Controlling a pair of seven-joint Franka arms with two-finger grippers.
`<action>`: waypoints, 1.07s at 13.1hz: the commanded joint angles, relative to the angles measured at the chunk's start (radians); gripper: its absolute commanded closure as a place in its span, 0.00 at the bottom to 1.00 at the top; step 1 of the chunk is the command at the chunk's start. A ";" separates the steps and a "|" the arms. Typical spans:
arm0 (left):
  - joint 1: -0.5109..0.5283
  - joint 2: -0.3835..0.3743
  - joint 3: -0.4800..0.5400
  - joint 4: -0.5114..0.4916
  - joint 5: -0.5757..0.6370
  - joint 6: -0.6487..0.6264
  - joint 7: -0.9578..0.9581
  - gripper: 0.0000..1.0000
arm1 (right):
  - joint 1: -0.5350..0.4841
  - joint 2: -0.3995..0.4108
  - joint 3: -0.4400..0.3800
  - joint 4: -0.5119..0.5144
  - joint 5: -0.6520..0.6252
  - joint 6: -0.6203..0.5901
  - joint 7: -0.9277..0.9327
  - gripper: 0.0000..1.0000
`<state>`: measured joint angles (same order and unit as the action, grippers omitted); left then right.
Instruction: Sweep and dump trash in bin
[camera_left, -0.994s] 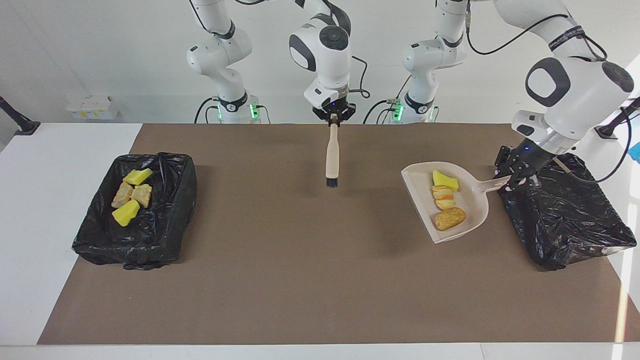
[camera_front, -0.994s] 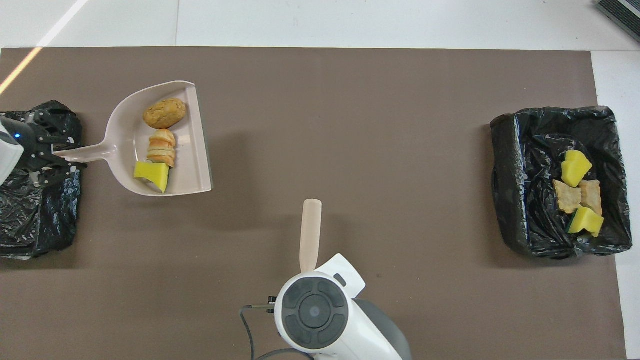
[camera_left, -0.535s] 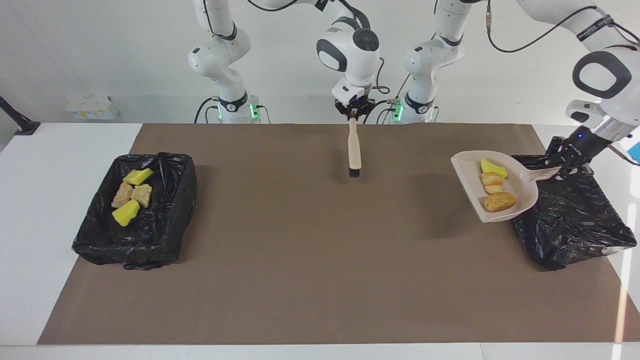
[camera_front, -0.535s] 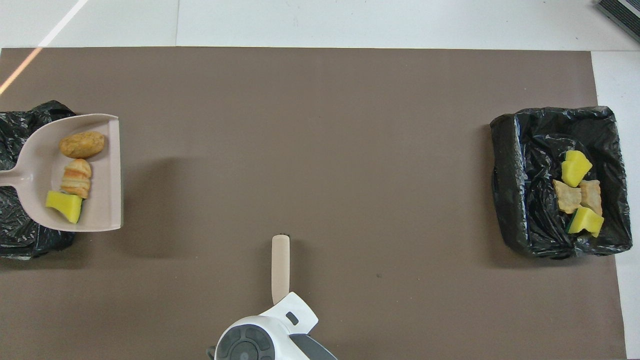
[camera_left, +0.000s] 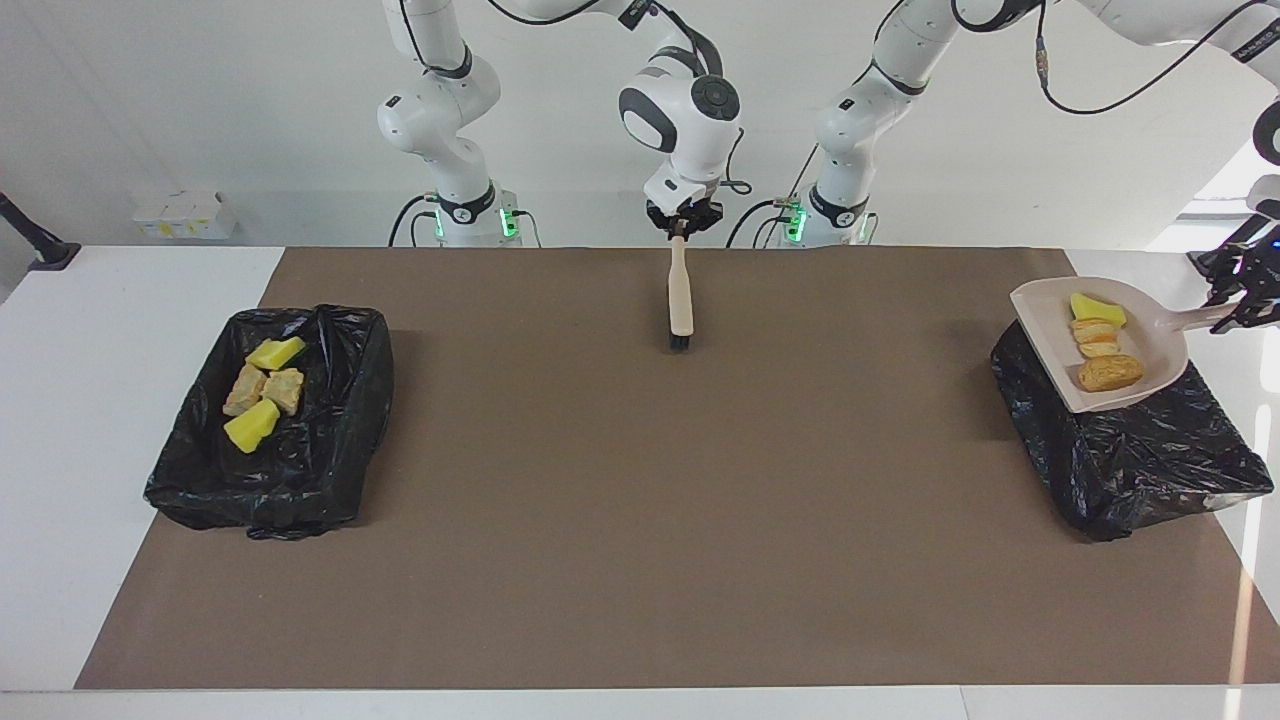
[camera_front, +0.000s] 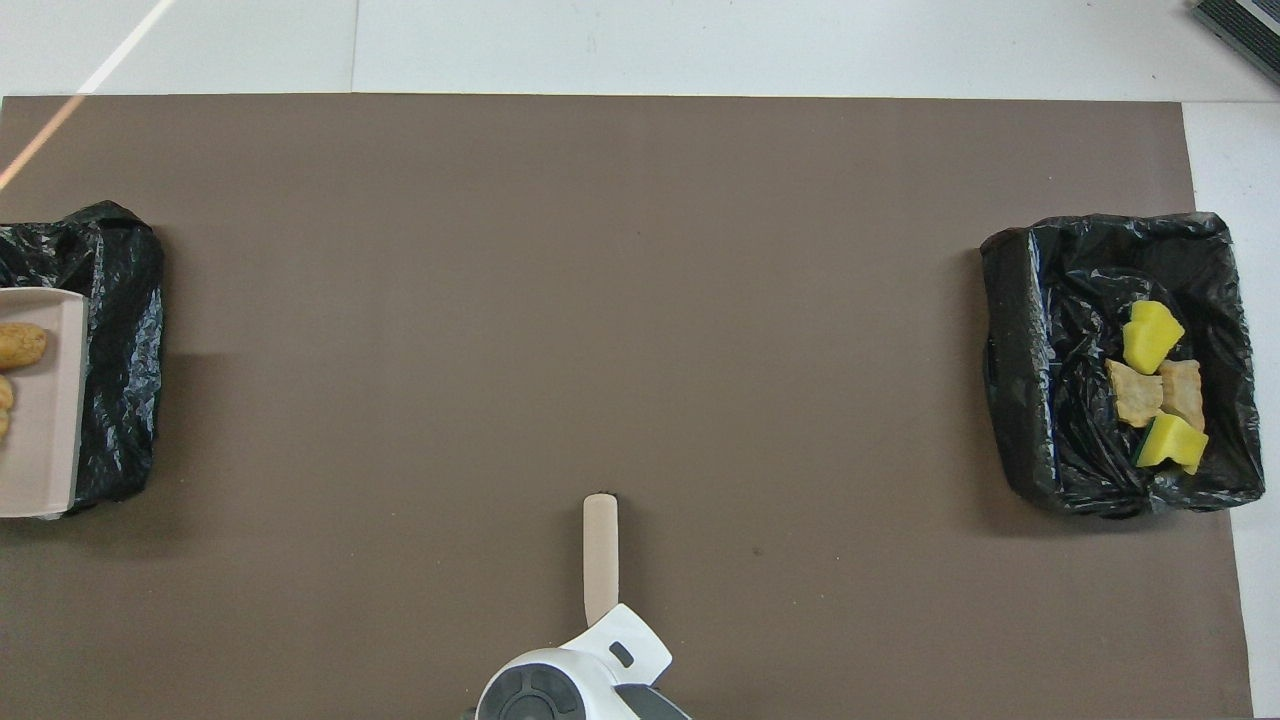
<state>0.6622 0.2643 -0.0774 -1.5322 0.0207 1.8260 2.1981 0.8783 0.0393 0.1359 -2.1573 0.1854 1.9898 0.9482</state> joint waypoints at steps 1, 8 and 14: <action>0.014 0.039 -0.015 0.099 0.076 -0.037 -0.015 1.00 | -0.013 -0.038 0.001 -0.061 0.009 0.066 -0.029 1.00; -0.050 0.040 -0.019 0.104 0.473 0.154 -0.153 1.00 | -0.024 -0.032 0.001 -0.076 0.019 0.101 -0.057 1.00; -0.174 -0.052 -0.019 -0.066 0.835 0.153 -0.484 1.00 | -0.045 -0.021 -0.001 -0.075 0.065 0.127 -0.094 1.00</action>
<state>0.5316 0.2825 -0.1090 -1.5072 0.7617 1.9644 1.7977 0.8464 0.0336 0.1320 -2.2117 0.2123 2.0928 0.9094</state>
